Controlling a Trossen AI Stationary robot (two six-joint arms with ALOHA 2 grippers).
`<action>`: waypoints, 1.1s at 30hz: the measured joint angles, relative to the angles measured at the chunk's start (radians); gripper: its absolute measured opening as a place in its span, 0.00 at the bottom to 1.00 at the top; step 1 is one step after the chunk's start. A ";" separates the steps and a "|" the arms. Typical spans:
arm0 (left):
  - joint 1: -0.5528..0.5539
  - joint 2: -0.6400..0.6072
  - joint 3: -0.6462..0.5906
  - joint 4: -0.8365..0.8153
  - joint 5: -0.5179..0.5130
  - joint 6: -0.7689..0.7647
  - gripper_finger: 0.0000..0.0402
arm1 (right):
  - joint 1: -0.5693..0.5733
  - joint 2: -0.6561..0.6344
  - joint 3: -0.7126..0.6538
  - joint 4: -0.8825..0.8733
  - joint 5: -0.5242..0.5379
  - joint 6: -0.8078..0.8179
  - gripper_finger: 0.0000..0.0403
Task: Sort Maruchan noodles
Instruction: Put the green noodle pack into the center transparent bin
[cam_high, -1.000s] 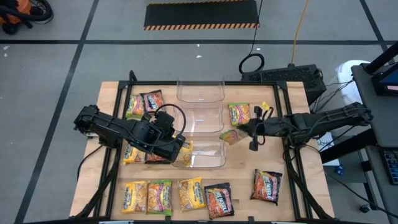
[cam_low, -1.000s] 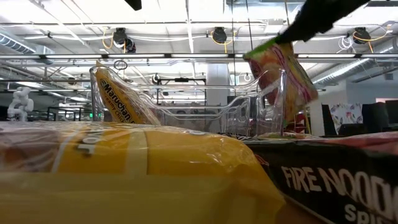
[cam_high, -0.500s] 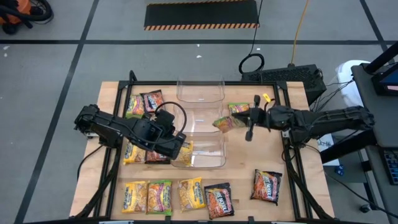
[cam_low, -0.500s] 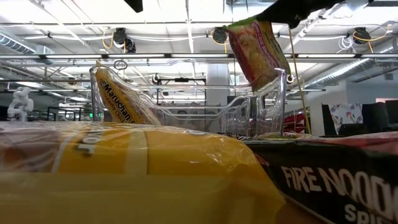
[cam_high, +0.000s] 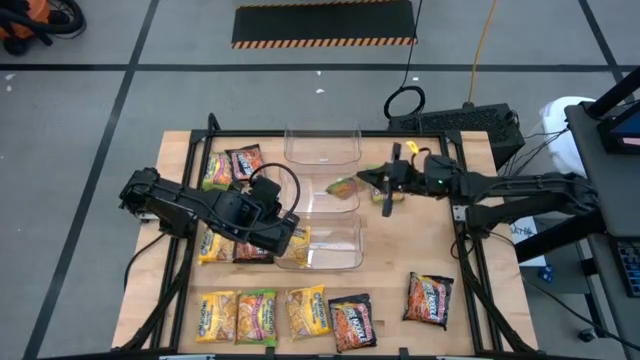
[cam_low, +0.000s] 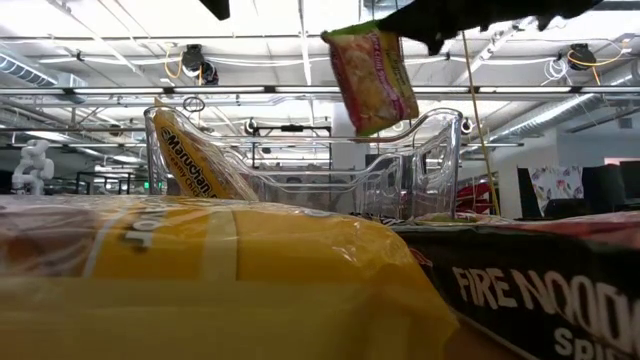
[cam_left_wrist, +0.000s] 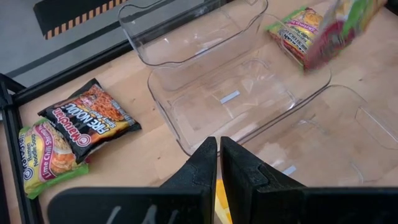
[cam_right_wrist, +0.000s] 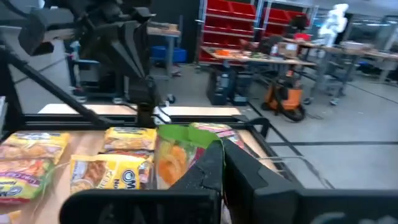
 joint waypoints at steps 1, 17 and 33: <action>0.000 0.000 0.000 0.000 0.000 0.000 0.07 | -0.010 0.017 0.000 0.019 -0.035 -0.001 0.00; 0.000 0.000 0.000 0.000 0.000 -0.018 0.07 | -0.172 0.211 0.000 0.228 -0.379 0.000 0.00; 0.003 0.000 0.000 0.012 0.000 0.094 0.07 | -0.225 0.225 0.000 0.242 -0.467 0.020 0.00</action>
